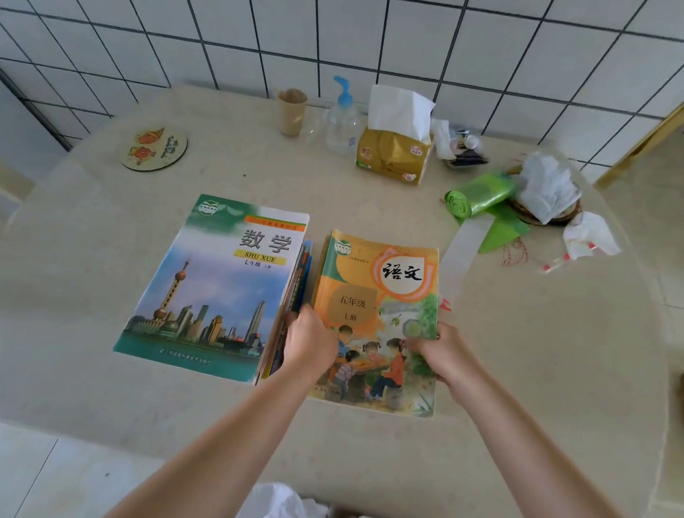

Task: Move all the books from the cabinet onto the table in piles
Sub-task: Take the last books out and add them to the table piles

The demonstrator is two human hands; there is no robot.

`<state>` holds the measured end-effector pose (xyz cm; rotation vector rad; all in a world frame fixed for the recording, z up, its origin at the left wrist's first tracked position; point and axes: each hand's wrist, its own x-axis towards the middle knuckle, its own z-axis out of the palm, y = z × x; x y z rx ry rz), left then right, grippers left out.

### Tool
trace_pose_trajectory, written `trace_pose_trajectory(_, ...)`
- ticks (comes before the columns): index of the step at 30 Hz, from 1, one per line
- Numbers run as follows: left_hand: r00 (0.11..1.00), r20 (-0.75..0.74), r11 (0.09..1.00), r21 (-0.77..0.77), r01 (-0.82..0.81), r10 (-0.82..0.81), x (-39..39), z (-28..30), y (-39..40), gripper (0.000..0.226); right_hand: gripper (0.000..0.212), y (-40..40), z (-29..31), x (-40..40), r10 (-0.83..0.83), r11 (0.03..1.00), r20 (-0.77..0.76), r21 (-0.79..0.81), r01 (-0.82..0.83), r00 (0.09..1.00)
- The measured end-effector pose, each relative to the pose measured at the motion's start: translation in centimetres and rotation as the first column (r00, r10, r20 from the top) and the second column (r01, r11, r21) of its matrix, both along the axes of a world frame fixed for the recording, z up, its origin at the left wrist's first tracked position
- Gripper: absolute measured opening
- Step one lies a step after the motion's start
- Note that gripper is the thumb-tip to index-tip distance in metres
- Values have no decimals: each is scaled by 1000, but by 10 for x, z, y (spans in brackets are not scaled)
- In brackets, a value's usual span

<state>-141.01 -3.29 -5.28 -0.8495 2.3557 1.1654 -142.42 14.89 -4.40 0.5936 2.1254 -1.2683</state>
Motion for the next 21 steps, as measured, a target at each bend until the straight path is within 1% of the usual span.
trace_pose_trajectory(1, 1000, 5, 1000, -6, -2, 2, 0, 0, 0, 26, 3, 2, 0, 0, -11, 1000, 18, 11, 11, 1000)
trace_pose_trajectory(4, 1000, 12, 1000, -13, -6, 6, -2, -1, 0, 26, 23, 9, -10, -2, -10, 999, 29, 42, 8, 1000)
trace_pose_trajectory(5, 1000, 13, 1000, -20, -4, 4, -2, -2, 0, 27, 19, 7, -7, -2, -7, 999, 26, 38, 6, 1000)
trace_pose_trajectory(6, 1000, 17, 1000, -27, -2, 2, -2, -1, 1, 27, 10, 5, -5, -2, -6, 1000, 23, 28, 5, 1000)
trace_pose_trajectory(7, 1000, 18, 1000, -30, -6, 6, -2, -1, 2, 27, 5, 4, -3, -2, -4, 1000, 18, 17, 4, 1000)
trace_pose_trajectory(10, 1000, 16, 999, -35, -4, 5, -2, -2, 5, 29, 11, 2, 3, -3, 10, 1000, -3, 28, -10, 1000)
trace_pose_trajectory(14, 998, 44, 999, -30, 41, -40, -5, -2, 6, 30, 6, 5, 4, -6, 5, 999, -11, 54, -4, 1000)
trace_pose_trajectory(17, 998, 59, 1000, 5, 30, -30, -8, 0, 4, 32, 4, 2, 3, -4, 9, 996, -52, 90, -4, 999)
trace_pose_trajectory(18, 998, 59, 1000, 17, 24, -25, -8, -1, 3, 31, 11, 0, 3, -1, 22, 994, -67, 104, -15, 998)
trace_pose_trajectory(20, 998, 52, 999, 43, 22, -24, -8, -2, 2, 30, 46, -5, 4, 4, 30, 996, -92, 88, -22, 995)
trace_pose_trajectory(21, 998, 51, 998, 58, 21, -24, -8, -3, 1, 30, 59, -6, 4, 6, 18, 998, -108, 63, -11, 994)
